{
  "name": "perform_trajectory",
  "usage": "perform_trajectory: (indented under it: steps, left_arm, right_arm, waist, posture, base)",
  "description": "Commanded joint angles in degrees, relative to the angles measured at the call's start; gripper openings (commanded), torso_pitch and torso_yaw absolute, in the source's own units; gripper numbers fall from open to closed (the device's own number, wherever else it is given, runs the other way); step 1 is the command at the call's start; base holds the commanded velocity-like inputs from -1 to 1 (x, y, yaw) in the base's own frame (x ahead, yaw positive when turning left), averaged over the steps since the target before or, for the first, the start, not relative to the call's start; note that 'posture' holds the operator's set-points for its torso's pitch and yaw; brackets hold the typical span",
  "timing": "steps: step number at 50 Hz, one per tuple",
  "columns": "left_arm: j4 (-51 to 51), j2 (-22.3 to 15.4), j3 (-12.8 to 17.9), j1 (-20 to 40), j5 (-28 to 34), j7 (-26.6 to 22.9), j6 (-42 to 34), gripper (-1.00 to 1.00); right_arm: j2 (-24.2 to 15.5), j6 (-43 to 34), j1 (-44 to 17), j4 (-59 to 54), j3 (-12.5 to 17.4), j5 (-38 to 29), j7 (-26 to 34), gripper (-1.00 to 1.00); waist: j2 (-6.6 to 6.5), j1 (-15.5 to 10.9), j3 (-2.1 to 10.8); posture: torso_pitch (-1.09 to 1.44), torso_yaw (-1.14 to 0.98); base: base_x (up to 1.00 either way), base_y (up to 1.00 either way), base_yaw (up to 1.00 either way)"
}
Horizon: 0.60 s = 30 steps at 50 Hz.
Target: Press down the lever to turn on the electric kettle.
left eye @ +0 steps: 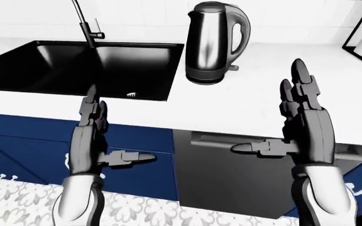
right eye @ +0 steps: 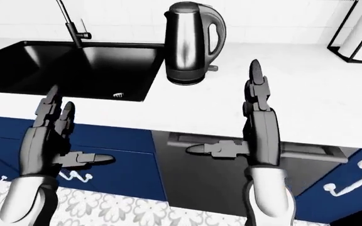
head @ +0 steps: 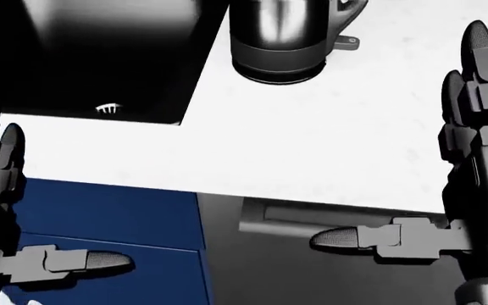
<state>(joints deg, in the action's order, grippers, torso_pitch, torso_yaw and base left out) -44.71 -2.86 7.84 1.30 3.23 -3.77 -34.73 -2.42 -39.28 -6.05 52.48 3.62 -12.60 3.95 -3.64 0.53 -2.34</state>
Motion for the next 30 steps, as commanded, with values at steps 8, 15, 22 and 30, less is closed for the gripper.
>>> perform_trajectory:
  steps: [8, 15, 22, 30]
  left_arm:
    - [-1.7, 0.0, -0.1, 0.6, 0.2, 0.3, 1.2, 1.0]
    - [-1.8, 0.0, -0.1, 0.6, 0.1, 0.3, 1.2, 1.0]
    - [-1.7, 0.0, 0.0, 0.6, 0.1, 0.2, 1.2, 1.0]
    - [-1.7, 0.0, -0.3, 0.9, 0.3, 0.3, 1.0, 1.0]
  right_arm:
    - [-0.6, 0.9, -0.5, 2.0, 1.1, 0.3, 0.2, 1.0]
    - [-0.9, 0.4, -0.5, 2.6, 1.6, 0.4, 0.4, 1.0]
    - [-1.9, 0.6, -0.1, 2.6, 5.9, 2.6, 1.4, 1.0]
    - [-3.4, -0.9, -0.7, 3.6, 9.1, 4.2, 2.0, 1.0]
  waist:
    - [1.62, -1.5, 0.69]
    - [6.26, -1.1, 0.92]
    - [4.53, -0.2, 0.15]
    - [-0.37, -0.6, 0.41]
  posture:
    - [0.0, 0.0]
    - [0.0, 0.0]
    - [0.0, 0.0]
    - [0.0, 0.0]
  base:
    - [0.31, 0.0, 0.0]
    - [0.31, 0.0, 0.0]
    - [0.31, 0.0, 0.0]
    - [0.31, 0.0, 0.0]
